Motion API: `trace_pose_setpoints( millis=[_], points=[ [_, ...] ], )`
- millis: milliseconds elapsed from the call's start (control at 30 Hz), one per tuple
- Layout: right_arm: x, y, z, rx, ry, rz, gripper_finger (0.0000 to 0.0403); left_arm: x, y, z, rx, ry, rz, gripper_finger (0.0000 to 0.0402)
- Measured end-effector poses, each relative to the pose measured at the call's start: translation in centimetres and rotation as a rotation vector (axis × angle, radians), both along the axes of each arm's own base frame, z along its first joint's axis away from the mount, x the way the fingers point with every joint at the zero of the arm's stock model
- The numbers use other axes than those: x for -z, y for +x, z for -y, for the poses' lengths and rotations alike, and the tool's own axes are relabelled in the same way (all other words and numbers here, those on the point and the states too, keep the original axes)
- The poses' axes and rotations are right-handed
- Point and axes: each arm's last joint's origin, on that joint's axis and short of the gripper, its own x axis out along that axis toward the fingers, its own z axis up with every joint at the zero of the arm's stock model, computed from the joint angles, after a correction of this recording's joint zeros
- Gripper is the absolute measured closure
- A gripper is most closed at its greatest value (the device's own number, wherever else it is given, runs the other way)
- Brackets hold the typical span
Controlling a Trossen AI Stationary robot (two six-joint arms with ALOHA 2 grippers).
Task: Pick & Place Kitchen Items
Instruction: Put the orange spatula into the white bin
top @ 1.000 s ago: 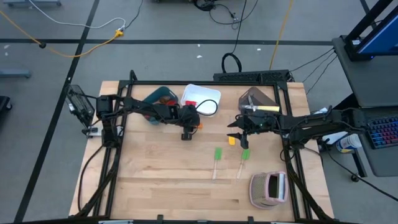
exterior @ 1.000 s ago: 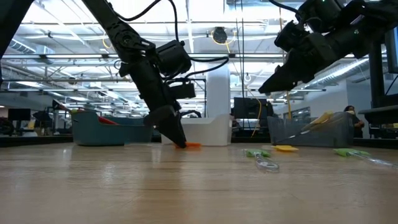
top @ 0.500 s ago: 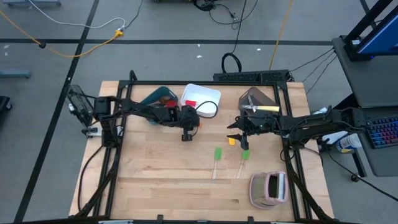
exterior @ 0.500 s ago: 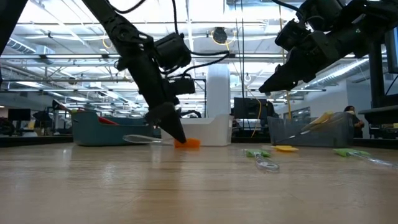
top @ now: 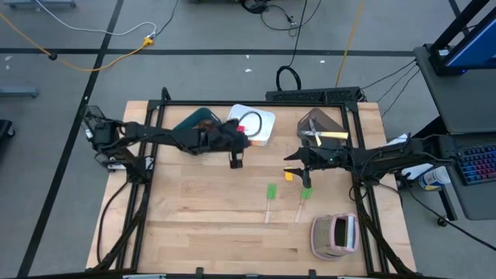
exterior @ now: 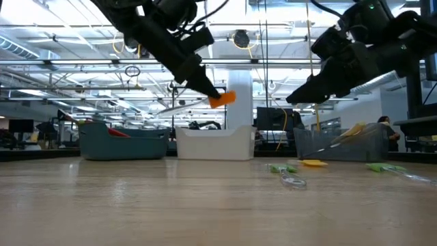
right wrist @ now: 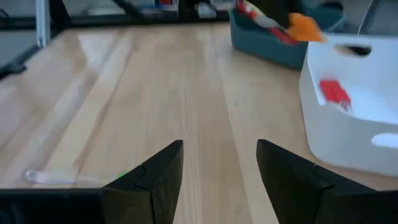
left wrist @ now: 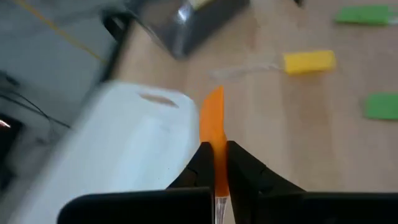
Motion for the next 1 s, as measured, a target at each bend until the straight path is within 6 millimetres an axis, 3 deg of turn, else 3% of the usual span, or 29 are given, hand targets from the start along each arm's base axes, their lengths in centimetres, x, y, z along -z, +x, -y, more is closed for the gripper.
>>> trace_pose_setpoints(
  millis=[133, 433, 733, 1000],
  points=[
    [0.3, -0.5, -0.1, -0.001, -0.013, 0.095, 0.0206, -1.0, 0.2, -1.5, 0.104, 0.091, 0.077, 0.0378],
    [-0.2, -0.8, -0.1, -0.001, -0.026, 0.222, 0.0206, -0.2, 1.1, -5.8, 0.156, 0.145, 0.224, 0.0384],
    [-0.3, -0.7, -0.1, -0.001, -0.027, 0.232, 0.0206, 4.4, 1.4, -9.2, 0.107, 0.124, 0.127, 0.0377],
    [-0.4, -0.7, -0.1, 0.005, -0.003, 0.237, 0.0206, 7.8, 1.3, -10.6, 0.069, 0.087, 0.040, 0.0376]
  ],
)
